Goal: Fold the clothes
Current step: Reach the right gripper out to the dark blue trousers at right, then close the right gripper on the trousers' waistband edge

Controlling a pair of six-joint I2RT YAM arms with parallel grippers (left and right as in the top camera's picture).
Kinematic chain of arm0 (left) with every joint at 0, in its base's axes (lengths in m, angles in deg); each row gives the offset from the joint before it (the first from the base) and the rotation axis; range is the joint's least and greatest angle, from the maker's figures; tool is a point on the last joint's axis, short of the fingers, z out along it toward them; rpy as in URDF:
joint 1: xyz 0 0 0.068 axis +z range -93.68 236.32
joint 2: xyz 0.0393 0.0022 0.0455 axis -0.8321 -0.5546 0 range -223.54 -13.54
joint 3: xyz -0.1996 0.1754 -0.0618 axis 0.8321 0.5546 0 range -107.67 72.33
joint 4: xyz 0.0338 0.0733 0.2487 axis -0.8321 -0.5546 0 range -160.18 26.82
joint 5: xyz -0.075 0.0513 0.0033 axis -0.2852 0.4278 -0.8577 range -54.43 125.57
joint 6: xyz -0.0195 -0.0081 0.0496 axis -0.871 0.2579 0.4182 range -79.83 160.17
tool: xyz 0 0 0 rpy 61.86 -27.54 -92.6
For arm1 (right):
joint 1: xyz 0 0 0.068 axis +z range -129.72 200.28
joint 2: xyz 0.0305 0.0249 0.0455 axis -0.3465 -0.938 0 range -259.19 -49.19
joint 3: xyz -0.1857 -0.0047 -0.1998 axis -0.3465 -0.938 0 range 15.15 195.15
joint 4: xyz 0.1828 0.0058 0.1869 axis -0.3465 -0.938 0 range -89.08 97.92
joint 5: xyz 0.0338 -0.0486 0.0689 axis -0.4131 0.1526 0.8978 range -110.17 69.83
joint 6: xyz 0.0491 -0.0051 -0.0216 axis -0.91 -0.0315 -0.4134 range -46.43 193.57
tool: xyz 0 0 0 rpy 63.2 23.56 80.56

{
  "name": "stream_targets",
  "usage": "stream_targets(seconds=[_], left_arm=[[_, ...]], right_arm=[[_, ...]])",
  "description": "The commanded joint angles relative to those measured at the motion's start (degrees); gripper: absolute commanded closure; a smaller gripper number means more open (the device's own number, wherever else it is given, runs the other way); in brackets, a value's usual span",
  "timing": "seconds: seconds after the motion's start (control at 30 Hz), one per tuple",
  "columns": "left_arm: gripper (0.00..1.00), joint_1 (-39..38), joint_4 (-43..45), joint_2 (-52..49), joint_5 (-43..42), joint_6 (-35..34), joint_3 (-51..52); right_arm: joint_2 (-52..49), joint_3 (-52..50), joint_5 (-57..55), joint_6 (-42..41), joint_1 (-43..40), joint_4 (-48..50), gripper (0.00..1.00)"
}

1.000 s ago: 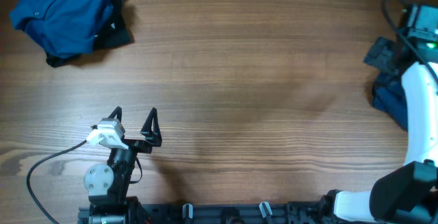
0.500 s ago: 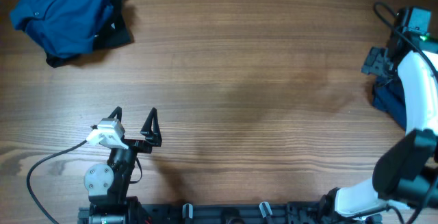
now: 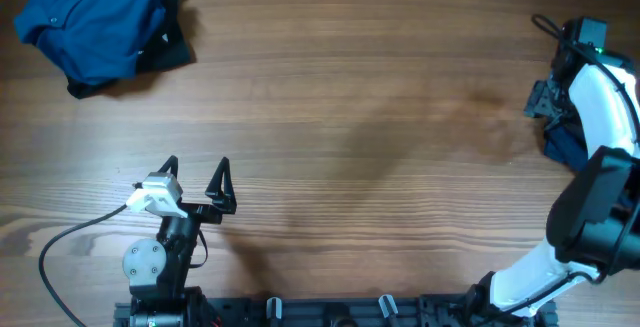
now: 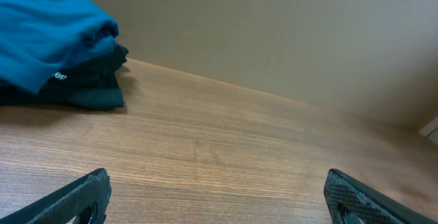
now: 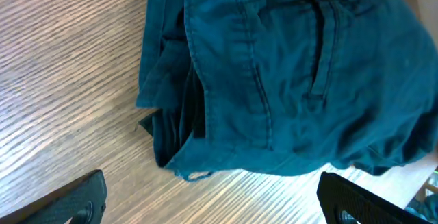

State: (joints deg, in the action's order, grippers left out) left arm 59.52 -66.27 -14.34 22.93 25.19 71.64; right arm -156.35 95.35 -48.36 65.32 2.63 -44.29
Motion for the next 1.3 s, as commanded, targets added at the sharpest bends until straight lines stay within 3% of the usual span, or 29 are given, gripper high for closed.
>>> stream_targets(seconds=[0.0,0.63,0.73,1.07,1.27], left_arm=[[0.0,0.46,-0.17,0.42,0.76,-0.48,0.35],[0.0,0.46,-0.17,0.42,0.76,-0.48,0.35],[0.0,0.46,-0.17,0.42,0.74,-0.48,0.35],[0.0,0.46,-0.17,0.42,0.74,-0.48,0.35],[0.0,0.46,-0.17,0.42,0.74,-0.48,0.35]], right_arm=[[-2.54,1.42,-1.84,0.81,-1.38,0.9,0.01],[-5.18,1.42,3.41,5.11,-4.46,3.74,0.06],[-5.62,1.42,4.09,5.27,-4.46,3.93,0.12],[-10.03,1.42,3.98,5.22,-4.46,3.54,0.09],[-10.01,1.44,3.52,5.27,-4.44,3.3,0.31]])
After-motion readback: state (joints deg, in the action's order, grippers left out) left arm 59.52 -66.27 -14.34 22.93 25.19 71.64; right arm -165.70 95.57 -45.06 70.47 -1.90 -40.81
